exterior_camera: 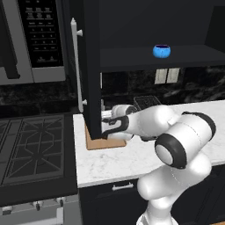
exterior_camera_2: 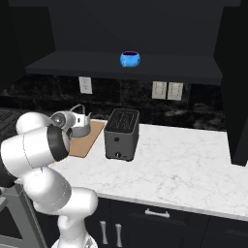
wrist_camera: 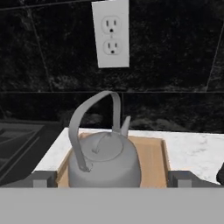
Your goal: Pick the kettle from the counter and place it on the tray. Then pick the mug from the cabinet and place it on the tray. Then close the cabinet doors.
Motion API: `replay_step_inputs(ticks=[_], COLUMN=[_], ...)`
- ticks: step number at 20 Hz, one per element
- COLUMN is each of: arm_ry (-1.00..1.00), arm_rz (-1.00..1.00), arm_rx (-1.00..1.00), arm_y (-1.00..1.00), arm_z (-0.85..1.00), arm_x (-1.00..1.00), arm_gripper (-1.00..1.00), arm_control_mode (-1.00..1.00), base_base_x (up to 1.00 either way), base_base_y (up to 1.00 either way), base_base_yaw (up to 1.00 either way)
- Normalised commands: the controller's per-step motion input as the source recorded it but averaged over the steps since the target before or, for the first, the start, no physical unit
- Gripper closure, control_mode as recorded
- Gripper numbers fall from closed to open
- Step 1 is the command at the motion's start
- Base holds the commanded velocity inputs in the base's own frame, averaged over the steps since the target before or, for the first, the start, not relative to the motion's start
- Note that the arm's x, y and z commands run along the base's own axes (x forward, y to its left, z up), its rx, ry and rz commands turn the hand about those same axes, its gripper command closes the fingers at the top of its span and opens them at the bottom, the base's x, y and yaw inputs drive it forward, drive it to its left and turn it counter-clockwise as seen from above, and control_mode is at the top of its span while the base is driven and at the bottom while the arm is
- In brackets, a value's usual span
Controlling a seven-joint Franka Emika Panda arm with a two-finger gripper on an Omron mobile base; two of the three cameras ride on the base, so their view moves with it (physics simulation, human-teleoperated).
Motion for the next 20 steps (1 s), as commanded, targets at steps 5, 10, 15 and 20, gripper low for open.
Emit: replay_step_inputs(ticks=[5, 10, 15, 20], arm_ry=[0.0, 0.08, 0.16, 0.14], arm_rz=[-0.16, -0.11, -0.07, 0.0], arm_rx=[0.0, 0.0, 0.0, 0.0], arm_y=[-0.01, 0.0, 0.0, 0.0], arm_z=[0.77, 0.89, 0.7, 0.46], arm_x=[-0.17, -0.09, -0.32, -0.58], arm_gripper=[-1.0, -1.0, -1.0, -1.0], arm_control_mode=[-1.0, -1.0, -1.0, -1.0], base_base_x=[0.0, 0.0, 0.0, 0.0], base_base_y=[0.0, 0.0, 0.0, 0.0], base_base_yaw=[0.0, 0.0, 0.0, 0.0])
